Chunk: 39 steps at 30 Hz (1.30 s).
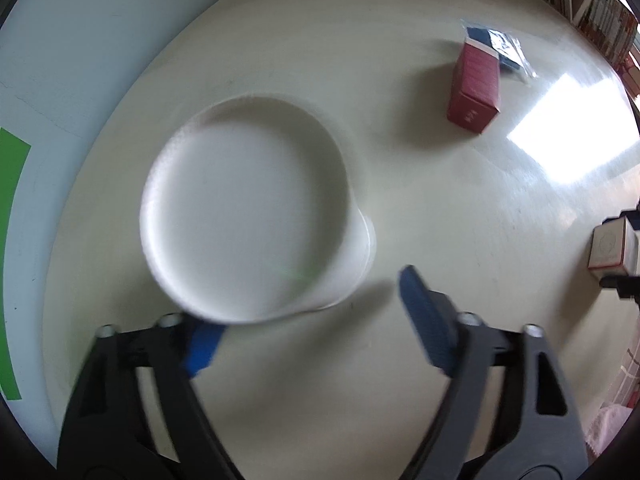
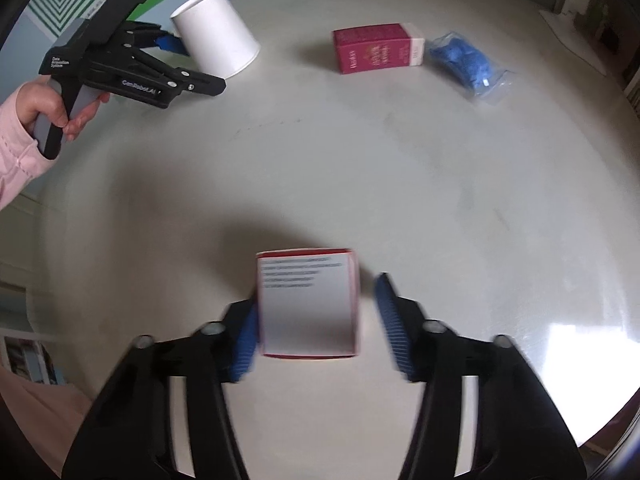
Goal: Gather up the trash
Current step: 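Grasp the white paper cup with left tool while right tool grasps cream box, then carry the paper cup and cream box over the teal wastebasket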
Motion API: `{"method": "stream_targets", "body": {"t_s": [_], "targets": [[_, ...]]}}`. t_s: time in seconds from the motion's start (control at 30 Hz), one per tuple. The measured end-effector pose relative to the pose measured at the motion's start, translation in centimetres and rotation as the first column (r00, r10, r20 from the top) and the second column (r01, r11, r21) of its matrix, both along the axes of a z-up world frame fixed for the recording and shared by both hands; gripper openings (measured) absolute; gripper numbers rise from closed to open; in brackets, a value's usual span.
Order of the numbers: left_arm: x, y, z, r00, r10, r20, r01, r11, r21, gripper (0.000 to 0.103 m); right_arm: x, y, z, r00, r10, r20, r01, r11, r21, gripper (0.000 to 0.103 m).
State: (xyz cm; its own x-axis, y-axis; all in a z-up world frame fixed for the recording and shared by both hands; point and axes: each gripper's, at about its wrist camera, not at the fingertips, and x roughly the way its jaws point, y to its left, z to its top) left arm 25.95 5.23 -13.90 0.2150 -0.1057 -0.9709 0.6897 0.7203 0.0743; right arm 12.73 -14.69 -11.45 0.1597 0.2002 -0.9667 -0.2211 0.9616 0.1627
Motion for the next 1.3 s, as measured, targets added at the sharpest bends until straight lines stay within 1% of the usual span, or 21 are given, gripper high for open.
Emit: {"method": "stream_targets", "body": {"t_s": [0.07,0.17,0.3,0.4,0.5,0.67,0.7,0.73,0.77,0.8,0.9,1.03,1.13,1.2,1.3], "targets": [[0.3,0.0,0.1,1.000,0.014,-0.013,-0.014,1.000,-0.024,0.057,0.2,-0.6,0.1,1.000,-0.014,0.002,0.014,1.000,-0.002,0.043],[0.3,-0.2,0.2,1.000,0.019,-0.007,-0.019,1.000,-0.025,0.052,0.2,-1.0,0.3,1.000,-0.017,0.006,0.017,1.000,-0.003,0.042],[-0.2,-0.7,0.6,1.000,0.000,0.005,0.001,1.000,-0.026,0.047,0.2,-1.5,0.4,1.000,-0.024,0.012,0.024,1.000,-0.004,0.042],[-1.3,-1.4,1.3,1.000,-0.007,0.006,0.007,0.999,-0.035,0.045,-0.2,-2.2,0.6,1.000,-0.024,0.013,0.024,1.000,-0.005,0.042],[-2.5,-1.3,1.9,1.000,-0.014,0.010,0.015,0.999,-0.043,0.044,0.2,-3.1,0.6,1.000,-0.023,0.017,0.023,1.000,-0.004,0.042],[-4.7,-1.8,3.0,0.999,-0.032,0.016,0.033,0.998,-0.052,0.044,-0.4,-3.8,1.7,0.999,-0.019,0.035,0.019,1.000,-0.006,0.041],[-5.2,-1.9,3.2,0.999,-0.033,0.018,0.034,0.998,-0.055,0.044,-0.5,-3.7,1.7,0.999,-0.018,0.038,0.018,1.000,-0.008,0.041],[-4.7,-2.1,3.0,0.999,-0.035,0.017,0.036,0.998,-0.058,0.044,-0.7,-3.4,1.8,0.999,-0.017,0.043,0.018,1.000,-0.009,0.041],[-5.4,-2.8,3.2,0.999,-0.039,0.018,0.040,0.997,-0.060,0.044,-0.9,-3.7,2.1,0.999,-0.017,0.048,0.018,1.000,-0.010,0.041],[-6.1,-3.3,3.3,0.999,-0.044,0.021,0.045,0.997,-0.059,0.044,-1.1,-2.8,2.1,0.998,-0.018,0.052,0.018,1.000,-0.012,0.041],[-7.5,-3.8,4.0,0.998,-0.051,0.035,0.053,0.997,-0.059,0.044,-1.7,-1.9,2.7,0.998,-0.015,0.065,0.016,1.000,-0.017,0.041],[-8.4,-4.6,4.7,0.998,-0.054,0.041,0.057,0.996,-0.068,0.043,-2.7,-1.1,3.6,0.997,-0.013,0.080,0.015,1.000,-0.024,0.041],[-9.5,-5.2,5.4,0.997,-0.059,0.046,0.063,0.995,-0.076,0.042,-3.1,-1.2,4.8,0.995,-0.014,0.096,0.017,1.000,-0.026,0.041],[-9.9,-4.3,5.7,0.997,-0.066,0.050,0.070,0.994,-0.079,0.042,-3.6,-1.2,5.3,0.994,-0.019,0.107,0.022,0.999,-0.028,0.041],[-10.9,-5.0,6.3,0.995,-0.076,0.059,0.081,0.993,-0.088,0.042,-4.0,-2.3,6.1,0.992,-0.027,0.120,0.031,0.999,-0.034,0.041]]}}
